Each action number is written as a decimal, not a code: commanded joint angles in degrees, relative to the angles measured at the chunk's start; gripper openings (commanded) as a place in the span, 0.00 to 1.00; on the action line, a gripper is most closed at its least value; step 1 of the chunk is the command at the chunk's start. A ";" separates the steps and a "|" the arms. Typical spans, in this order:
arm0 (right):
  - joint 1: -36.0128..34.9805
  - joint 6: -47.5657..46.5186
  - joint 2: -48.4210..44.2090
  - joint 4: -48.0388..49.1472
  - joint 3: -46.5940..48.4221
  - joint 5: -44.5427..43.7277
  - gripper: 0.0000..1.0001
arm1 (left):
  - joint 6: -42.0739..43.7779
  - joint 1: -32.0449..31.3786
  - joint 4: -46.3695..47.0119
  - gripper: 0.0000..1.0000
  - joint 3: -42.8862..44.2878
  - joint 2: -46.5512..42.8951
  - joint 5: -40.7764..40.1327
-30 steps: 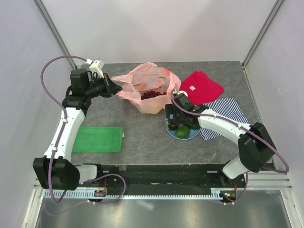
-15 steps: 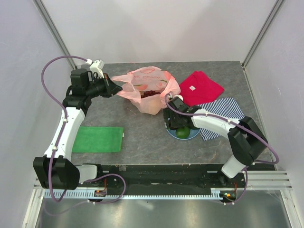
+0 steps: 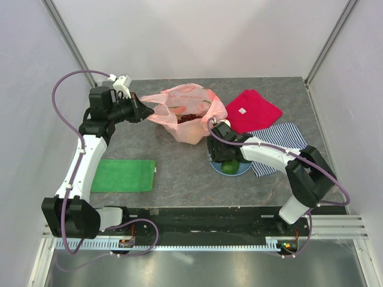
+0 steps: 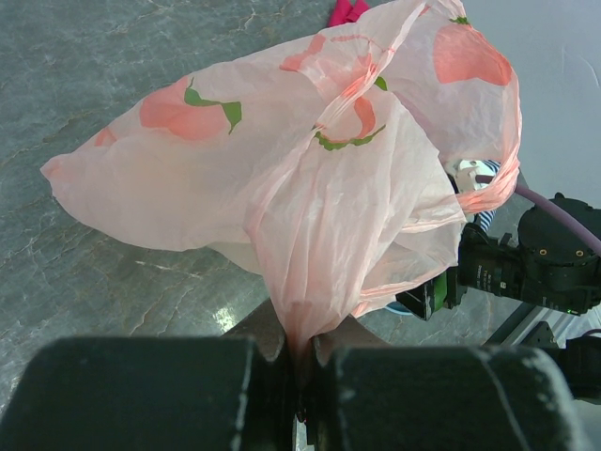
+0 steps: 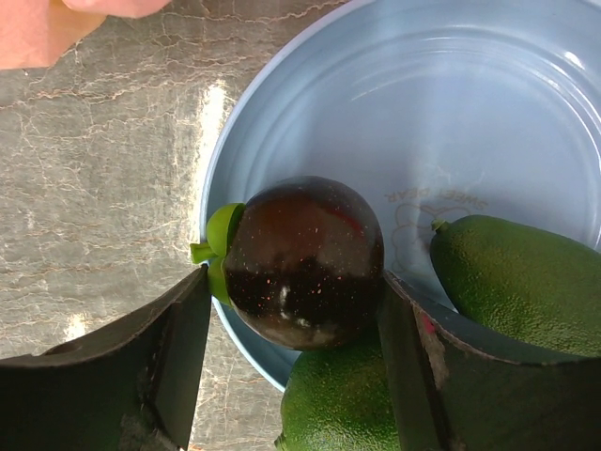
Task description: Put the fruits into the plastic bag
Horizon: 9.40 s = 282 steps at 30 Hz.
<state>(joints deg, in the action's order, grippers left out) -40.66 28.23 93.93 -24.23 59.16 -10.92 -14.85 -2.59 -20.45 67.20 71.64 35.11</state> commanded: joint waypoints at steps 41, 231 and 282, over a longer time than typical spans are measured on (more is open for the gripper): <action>-1.53 -7.32 -10.01 24.32 18.53 11.98 0.49 | -0.44 0.30 1.55 0.02 0.39 1.05 1.54; 3.84 25.48 -23.71 14.47 -20.31 -4.30 0.00 | -0.70 0.30 1.55 0.01 0.65 0.26 3.12; -4.60 -7.49 9.86 7.18 30.84 -13.78 0.00 | -0.62 0.30 1.55 0.02 0.56 0.79 2.86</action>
<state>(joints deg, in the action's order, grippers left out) -45.19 21.17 102.06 -15.81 87.05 -22.61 -14.87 -2.59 -20.47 67.20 72.62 36.60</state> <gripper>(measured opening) 0.643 0.032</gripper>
